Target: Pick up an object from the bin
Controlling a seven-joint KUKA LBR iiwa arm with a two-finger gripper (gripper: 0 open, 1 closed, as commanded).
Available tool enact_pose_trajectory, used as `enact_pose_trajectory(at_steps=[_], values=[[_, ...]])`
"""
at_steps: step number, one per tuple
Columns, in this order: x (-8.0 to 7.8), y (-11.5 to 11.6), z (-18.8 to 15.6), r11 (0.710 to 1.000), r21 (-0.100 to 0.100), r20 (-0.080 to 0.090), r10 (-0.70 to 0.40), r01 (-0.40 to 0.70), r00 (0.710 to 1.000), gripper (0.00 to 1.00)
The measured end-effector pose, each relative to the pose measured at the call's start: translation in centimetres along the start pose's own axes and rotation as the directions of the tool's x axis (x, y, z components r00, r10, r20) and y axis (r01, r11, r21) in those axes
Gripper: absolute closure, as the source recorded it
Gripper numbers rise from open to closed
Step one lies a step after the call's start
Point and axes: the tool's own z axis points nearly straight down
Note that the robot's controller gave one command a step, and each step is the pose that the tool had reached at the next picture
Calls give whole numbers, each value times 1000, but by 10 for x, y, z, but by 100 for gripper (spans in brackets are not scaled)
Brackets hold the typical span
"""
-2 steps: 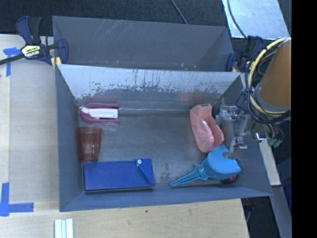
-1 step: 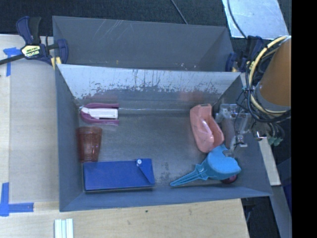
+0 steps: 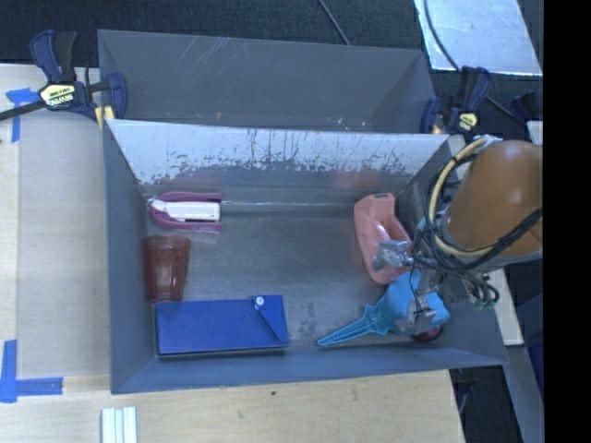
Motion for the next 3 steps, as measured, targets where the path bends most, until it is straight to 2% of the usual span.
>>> enact_pose_trajectory(at_steps=[1,2,3], values=[[6,6,-17,939,5,6,-343,343,939,0],[3,30,26,973,-3,-3,-232,232,973,0],[4,27,56,806,1,8,-592,592,806,0]])
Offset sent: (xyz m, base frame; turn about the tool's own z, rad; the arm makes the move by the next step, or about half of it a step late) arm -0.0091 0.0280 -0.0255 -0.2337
